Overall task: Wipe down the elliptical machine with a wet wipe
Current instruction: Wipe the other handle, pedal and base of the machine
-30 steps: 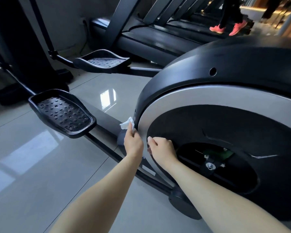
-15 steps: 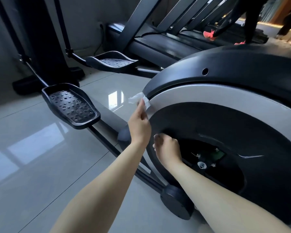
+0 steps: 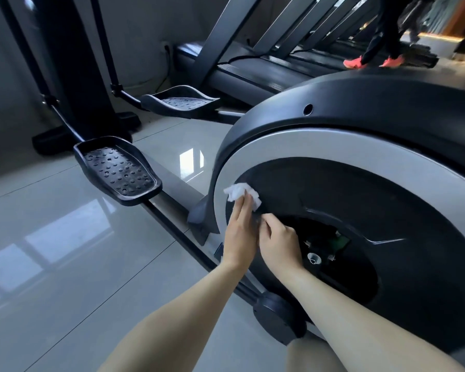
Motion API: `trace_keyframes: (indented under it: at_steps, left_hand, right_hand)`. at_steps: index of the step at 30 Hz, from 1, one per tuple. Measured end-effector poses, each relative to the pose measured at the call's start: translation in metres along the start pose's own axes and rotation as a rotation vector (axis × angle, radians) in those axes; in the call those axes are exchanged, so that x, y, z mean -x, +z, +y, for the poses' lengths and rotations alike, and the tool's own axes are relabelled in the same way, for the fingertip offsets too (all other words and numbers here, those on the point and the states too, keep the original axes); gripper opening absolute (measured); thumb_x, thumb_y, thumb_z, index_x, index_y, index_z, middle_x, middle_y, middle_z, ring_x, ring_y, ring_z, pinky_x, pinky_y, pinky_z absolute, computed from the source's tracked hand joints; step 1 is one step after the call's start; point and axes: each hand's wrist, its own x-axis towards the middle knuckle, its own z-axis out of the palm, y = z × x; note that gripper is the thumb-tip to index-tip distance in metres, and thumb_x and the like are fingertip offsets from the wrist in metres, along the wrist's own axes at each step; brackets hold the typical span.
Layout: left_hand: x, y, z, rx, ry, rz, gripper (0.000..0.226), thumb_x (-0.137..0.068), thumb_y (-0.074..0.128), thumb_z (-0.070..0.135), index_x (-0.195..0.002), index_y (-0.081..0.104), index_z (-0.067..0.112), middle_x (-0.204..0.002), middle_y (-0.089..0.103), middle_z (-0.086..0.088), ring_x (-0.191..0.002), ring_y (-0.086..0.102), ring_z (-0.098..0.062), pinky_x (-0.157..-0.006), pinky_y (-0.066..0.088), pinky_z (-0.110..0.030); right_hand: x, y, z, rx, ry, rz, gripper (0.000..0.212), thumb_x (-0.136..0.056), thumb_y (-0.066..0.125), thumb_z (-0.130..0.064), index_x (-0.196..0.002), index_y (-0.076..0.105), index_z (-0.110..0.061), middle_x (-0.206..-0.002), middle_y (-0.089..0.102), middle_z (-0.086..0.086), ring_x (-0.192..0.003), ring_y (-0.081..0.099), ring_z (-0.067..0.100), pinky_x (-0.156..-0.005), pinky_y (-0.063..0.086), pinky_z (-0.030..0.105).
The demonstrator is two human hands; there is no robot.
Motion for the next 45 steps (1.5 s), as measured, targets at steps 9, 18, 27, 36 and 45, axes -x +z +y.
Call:
trace_keyframes:
  at_steps: [9,18,27,36,45]
  left_hand:
    - [0.003,0.002,0.026,-0.131,-0.085,0.009,0.049,-0.103,0.054,0.039,-0.142,0.054,0.009,-0.121,0.06,0.015,-0.113,0.056,-0.003,-0.095,0.037,-0.01]
    - [0.034,0.027,-0.023,0.296,-0.604,-0.038,0.08,-0.085,0.037,0.082,-0.109,0.062,0.01,-0.092,0.052,0.006,-0.081,0.046,-0.009,-0.074,0.045,-0.032]
    - [0.037,0.052,-0.041,0.118,-0.459,-0.039,0.025,-0.095,0.042,0.055,-0.113,0.047,0.038,-0.117,0.056,0.013,-0.102,0.054,-0.006,-0.09,0.049,-0.024]
    - [0.058,0.061,-0.054,0.255,-0.766,-0.138,0.036,-0.105,0.041,0.05,-0.078,0.052,0.029,-0.069,0.049,0.01,-0.059,0.045,-0.004,-0.058,0.038,-0.021]
    - [0.022,0.053,-0.042,0.25,-0.658,0.065,0.063,-0.083,0.037,0.081,-0.14,0.029,0.054,-0.16,0.035,0.003,-0.146,0.036,-0.016,-0.121,0.033,-0.039]
  right_hand:
    - [-0.002,-0.007,-0.003,-0.114,0.081,-0.032,0.023,-0.095,0.049,-0.028,-0.078,0.063,-0.023,-0.065,0.067,-0.004,-0.061,0.063,0.018,-0.06,0.055,0.039]
    - [0.007,0.003,0.012,-0.083,0.064,-0.009,0.023,-0.09,0.055,-0.016,-0.069,0.059,-0.021,-0.063,0.058,-0.009,-0.063,0.052,0.011,-0.062,0.047,0.034]
    - [0.0,0.001,0.018,-0.063,0.192,0.014,0.032,-0.098,0.056,-0.043,-0.103,0.067,-0.014,-0.1,0.073,0.005,-0.095,0.066,0.025,-0.087,0.053,0.039]
    - [0.005,0.005,0.025,0.176,0.09,-0.015,0.037,-0.105,0.047,-0.037,-0.073,0.044,-0.019,-0.08,0.066,0.01,-0.077,0.059,0.034,-0.061,0.03,0.035]
    - [0.004,0.004,0.022,0.175,0.102,-0.071,0.041,-0.106,0.042,-0.041,-0.07,0.042,-0.022,-0.083,0.066,0.008,-0.08,0.058,0.034,-0.063,0.03,0.036]
